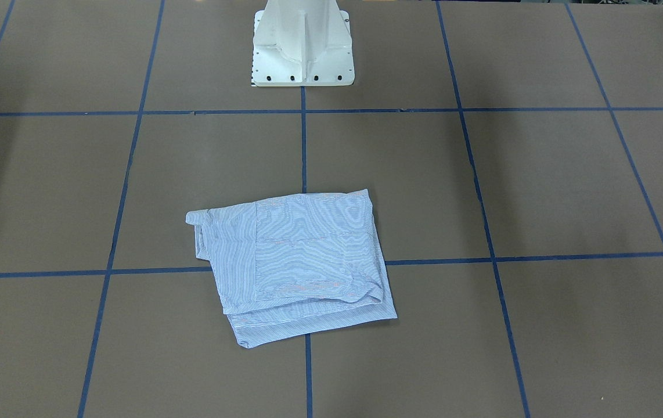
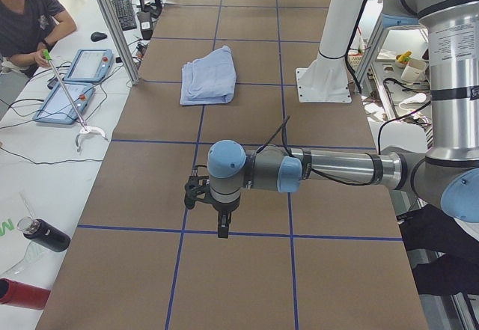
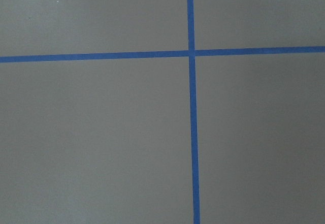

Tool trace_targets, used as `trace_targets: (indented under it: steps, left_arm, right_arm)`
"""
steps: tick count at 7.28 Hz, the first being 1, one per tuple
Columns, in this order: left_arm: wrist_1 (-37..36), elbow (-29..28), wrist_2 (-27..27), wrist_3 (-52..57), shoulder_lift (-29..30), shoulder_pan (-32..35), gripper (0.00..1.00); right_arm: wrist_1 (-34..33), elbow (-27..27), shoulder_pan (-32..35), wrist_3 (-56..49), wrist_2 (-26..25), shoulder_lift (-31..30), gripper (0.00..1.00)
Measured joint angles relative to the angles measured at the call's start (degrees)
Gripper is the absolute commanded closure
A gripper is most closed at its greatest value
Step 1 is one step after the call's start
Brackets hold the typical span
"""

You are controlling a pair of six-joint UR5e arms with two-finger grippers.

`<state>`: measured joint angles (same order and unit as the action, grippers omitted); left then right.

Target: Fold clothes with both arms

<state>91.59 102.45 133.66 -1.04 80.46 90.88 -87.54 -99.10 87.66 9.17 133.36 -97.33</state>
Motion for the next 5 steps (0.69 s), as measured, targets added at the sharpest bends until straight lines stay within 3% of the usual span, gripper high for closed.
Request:
trace_targets:
  steps: [5]
  left_arm:
    - [0.0,-0.4,0.0,0.0,0.0,0.0,0.01]
  right_arm:
    - [0.0,-0.1,0.0,0.0,-0.1,0.2,0.00]
